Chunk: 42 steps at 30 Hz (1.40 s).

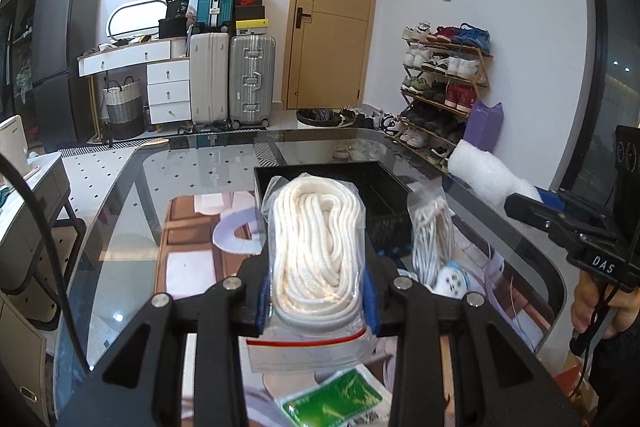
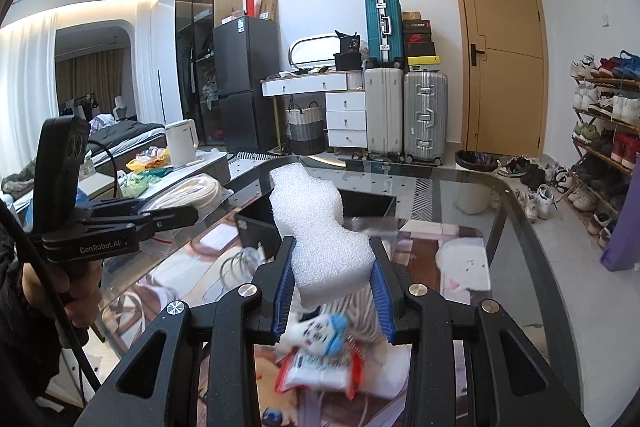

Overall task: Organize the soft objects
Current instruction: 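Lower the rope bag and foam into the black box and open both grippers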

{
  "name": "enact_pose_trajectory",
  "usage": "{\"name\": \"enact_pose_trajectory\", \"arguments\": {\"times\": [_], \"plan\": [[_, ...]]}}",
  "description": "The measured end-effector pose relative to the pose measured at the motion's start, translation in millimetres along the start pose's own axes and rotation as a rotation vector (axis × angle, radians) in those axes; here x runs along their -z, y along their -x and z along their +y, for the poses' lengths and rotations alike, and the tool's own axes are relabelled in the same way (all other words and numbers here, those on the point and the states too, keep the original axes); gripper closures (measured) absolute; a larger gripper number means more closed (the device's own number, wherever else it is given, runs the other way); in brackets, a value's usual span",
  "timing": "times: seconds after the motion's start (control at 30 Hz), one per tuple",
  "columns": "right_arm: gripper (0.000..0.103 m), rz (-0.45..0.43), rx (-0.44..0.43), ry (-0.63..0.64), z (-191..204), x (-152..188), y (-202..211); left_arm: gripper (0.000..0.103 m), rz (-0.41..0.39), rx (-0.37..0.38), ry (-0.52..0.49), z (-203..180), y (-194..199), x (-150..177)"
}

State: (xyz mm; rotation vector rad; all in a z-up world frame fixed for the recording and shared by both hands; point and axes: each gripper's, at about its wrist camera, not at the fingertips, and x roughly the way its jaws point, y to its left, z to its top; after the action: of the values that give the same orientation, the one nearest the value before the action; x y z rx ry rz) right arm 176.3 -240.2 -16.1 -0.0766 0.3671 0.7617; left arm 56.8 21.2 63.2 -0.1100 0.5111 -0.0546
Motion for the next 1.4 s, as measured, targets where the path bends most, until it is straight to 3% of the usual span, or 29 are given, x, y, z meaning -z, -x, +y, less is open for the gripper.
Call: {"name": "enact_pose_trajectory", "arguments": {"times": [0.57,0.93,1.4], "plan": [[0.068,-0.005,-0.022,-0.028,-40,-44,-33,0.069,-0.004,0.003,-0.004,8,-40,-34],[0.068,0.069,-0.05,0.008,-43,-55,-82,0.069,0.036,0.007,0.015,9,-81,-45],[0.068,0.144,-0.058,0.014,-36,-64,-135,0.068,0.092,-0.02,-0.007,7,-111,-36]]}}
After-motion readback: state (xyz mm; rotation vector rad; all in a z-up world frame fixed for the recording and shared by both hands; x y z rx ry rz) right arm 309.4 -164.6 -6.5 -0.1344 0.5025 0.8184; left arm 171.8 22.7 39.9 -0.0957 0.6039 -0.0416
